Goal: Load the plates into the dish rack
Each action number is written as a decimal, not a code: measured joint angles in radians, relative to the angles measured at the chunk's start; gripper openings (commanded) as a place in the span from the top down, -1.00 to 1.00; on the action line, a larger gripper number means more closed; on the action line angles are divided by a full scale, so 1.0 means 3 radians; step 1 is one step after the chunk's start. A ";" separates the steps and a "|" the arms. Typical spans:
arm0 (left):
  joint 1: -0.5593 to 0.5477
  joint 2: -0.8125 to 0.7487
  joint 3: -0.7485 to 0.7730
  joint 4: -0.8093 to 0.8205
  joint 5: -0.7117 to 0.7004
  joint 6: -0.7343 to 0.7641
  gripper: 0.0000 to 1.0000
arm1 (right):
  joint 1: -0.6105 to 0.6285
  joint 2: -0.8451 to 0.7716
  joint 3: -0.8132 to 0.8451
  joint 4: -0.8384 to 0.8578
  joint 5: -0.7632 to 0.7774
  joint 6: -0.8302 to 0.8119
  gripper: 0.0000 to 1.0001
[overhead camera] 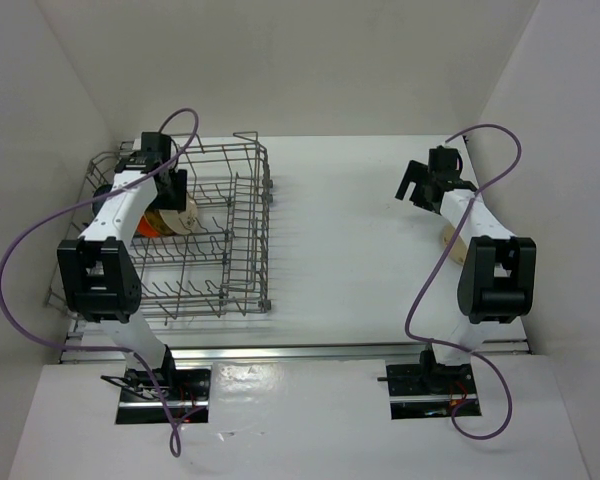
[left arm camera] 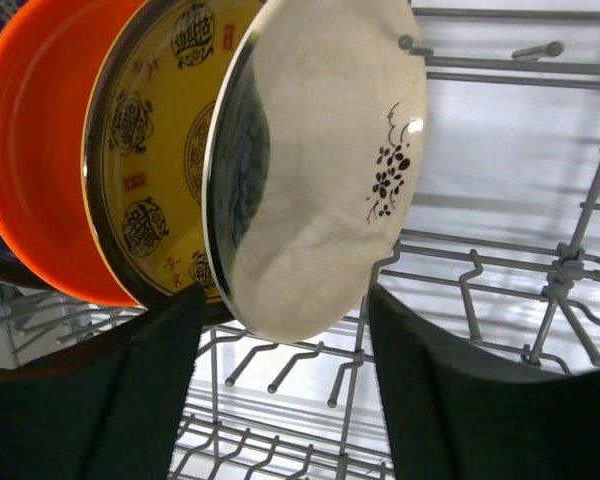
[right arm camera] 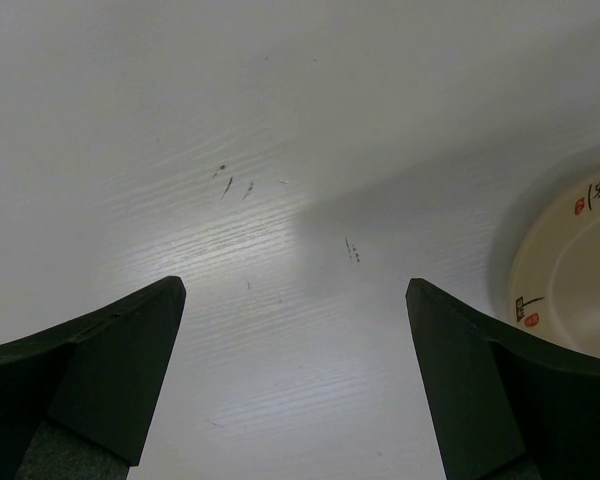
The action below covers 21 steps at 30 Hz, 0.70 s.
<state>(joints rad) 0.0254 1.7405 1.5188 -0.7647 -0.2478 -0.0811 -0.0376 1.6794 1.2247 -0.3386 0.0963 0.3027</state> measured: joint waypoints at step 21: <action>-0.0406 -0.1509 0.0072 0.0573 0.0905 0.0010 -0.98 | -0.0384 0.0126 -0.0094 -0.0332 0.0865 -0.0001 -0.94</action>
<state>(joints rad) -0.0963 1.2877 1.5406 -0.5926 0.0238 -0.0780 -0.1528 1.7172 1.1965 -0.4381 0.3557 0.3023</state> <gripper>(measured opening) 0.990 0.999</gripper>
